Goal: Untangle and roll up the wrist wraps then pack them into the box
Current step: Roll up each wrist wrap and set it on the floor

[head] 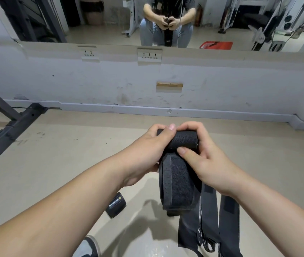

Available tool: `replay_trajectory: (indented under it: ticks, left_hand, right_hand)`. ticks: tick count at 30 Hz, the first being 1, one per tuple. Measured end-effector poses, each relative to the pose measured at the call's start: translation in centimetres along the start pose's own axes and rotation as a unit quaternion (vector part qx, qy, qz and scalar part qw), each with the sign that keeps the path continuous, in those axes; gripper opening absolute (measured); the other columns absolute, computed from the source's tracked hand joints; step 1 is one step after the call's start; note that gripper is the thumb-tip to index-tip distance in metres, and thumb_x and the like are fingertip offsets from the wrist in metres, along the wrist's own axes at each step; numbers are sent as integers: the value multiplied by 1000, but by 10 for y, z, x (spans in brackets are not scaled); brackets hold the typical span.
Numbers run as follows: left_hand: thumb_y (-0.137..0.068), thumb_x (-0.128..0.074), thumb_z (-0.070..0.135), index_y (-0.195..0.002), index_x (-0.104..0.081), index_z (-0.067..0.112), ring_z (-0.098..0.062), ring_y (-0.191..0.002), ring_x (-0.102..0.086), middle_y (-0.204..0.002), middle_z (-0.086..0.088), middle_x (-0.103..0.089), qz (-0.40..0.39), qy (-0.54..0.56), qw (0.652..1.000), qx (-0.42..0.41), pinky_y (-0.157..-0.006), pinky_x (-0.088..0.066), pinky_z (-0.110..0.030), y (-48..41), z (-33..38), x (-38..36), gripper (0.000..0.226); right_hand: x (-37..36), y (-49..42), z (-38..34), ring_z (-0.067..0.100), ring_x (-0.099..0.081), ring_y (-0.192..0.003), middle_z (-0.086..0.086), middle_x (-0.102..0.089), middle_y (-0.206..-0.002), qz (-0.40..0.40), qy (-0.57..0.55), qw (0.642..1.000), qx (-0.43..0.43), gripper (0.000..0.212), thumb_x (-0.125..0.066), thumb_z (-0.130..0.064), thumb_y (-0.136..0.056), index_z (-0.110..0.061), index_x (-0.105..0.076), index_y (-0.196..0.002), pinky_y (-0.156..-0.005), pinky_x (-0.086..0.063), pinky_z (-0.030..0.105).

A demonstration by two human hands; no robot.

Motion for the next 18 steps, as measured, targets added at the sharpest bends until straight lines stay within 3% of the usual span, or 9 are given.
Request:
replay_trajectory:
  ticks: [2, 5, 8, 10, 12, 16, 18]
  left_hand:
    - [-106, -55, 48, -122, -58, 30, -21, -92, -69, -114, -5, -71, 19, 1, 999, -27, -93, -58, -51, 0, 3, 2, 25]
    - [-106, -59, 36, -122, -56, 35, -17, -86, -68, -106, -5, -69, 34, -23, 997, -65, -80, -57, -35, 1, 9, 2, 16]
    - [-99, -64, 41, -119, -53, 48, -40, -89, -69, -107, -27, -66, 37, -57, 992, -105, -93, -60, -55, 5, 12, 2, 24]
    - [-95, -63, 38, -118, -51, 54, -47, -87, -66, -106, -29, -65, 28, -84, 986, -140, -89, -57, -67, 9, 16, 1, 30]
    - [-99, -63, 26, -126, -49, 55, -48, -93, -65, -112, -24, -64, 17, -108, 978, -176, -85, -58, -68, 12, 22, 0, 42]
    - [-99, -63, -3, -143, -48, 46, -22, -99, -67, -116, 11, -61, 17, -144, 961, -234, -90, -62, -44, 16, 30, 1, 68]
    - [-94, -64, -11, -146, -50, 40, -11, -99, -67, -120, 11, -60, 26, -154, 958, -241, -87, -62, -33, 15, 30, 0, 74]
  right_hand:
    - [0, -2, 1, 15, -64, -100, -2, -69, -106, 8, -29, 999, -9, 46, -63, -5, -94, -45, -57, -118, -94, -54, 41]
    - [2, -4, 8, 22, -66, -101, 15, -71, -116, 24, -112, 991, -76, 58, -61, -9, -76, -44, -59, -123, -92, -51, 39]
    - [-1, -3, 13, 23, -71, -101, 15, -75, -113, 14, -196, 972, -128, 58, -62, -20, -79, -44, -57, -131, -93, -51, 41]
    - [-1, -3, 14, 21, -73, -109, 9, -76, -118, 21, -221, 965, -137, 44, -66, -34, -93, -36, -57, -136, -97, -53, 42]
    - [-2, -3, 15, 23, -70, -121, 9, -73, -130, 6, -211, 967, -144, 41, -55, -46, -106, -25, -57, -141, -105, -52, 46]
    - [-6, 0, 10, 27, -67, -128, 8, -70, -137, -35, -187, 973, -129, 52, -43, -52, -106, -23, -57, -146, -110, -50, 48]
    - [0, -1, 10, 30, -69, -124, 12, -72, -133, -13, -197, 975, -106, 48, -50, -44, -104, -20, -57, -145, -105, -56, 48]
Point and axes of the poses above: each hand's wrist, its own y-axis away from the middle knuckle, its own x-axis out of the back of the hand, z = x × y, the point moved 7 cm from there along -y, towards the middle knuckle
